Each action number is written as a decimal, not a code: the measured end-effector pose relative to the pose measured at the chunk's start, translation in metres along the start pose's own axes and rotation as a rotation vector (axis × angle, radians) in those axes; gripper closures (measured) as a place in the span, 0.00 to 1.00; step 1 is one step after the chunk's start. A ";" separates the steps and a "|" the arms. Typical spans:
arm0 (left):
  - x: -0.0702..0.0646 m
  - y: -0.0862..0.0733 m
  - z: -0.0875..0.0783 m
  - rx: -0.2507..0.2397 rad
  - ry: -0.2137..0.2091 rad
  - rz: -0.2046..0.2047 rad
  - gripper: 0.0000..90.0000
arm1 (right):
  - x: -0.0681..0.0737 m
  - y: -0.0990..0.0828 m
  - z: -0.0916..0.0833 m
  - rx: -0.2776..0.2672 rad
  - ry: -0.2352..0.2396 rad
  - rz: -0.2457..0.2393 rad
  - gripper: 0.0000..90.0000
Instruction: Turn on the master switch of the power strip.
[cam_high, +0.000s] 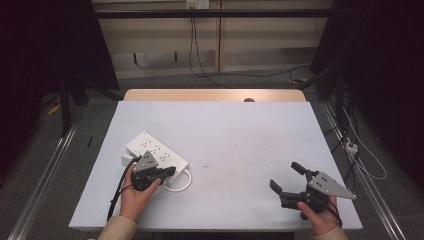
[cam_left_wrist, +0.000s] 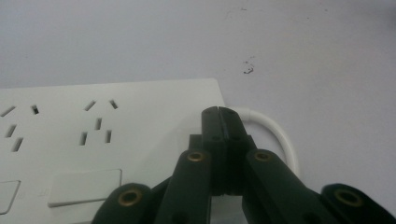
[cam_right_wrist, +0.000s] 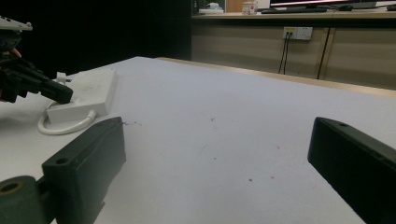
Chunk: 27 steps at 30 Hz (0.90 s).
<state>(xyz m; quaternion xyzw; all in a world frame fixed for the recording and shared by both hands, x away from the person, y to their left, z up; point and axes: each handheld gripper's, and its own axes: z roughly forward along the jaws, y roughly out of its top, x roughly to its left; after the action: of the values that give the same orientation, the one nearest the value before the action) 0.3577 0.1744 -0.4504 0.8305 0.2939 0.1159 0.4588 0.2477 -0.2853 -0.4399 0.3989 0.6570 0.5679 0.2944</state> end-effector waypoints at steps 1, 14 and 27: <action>0.000 0.000 0.000 0.000 0.000 0.002 1.00 | 0.000 0.000 0.000 -0.002 -0.001 0.000 0.05; 0.000 -0.001 0.000 0.002 0.003 0.002 1.00 | 0.000 0.000 0.000 -0.003 -0.001 0.001 0.05; -0.002 -0.001 0.000 0.000 0.012 0.011 1.00 | 0.001 0.000 0.001 -0.004 -0.001 -0.004 0.05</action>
<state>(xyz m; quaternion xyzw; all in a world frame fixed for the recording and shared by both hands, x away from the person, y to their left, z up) 0.3559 0.1738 -0.4510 0.8314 0.2922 0.1232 0.4563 0.2481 -0.2838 -0.4397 0.3972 0.6566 0.5684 0.2968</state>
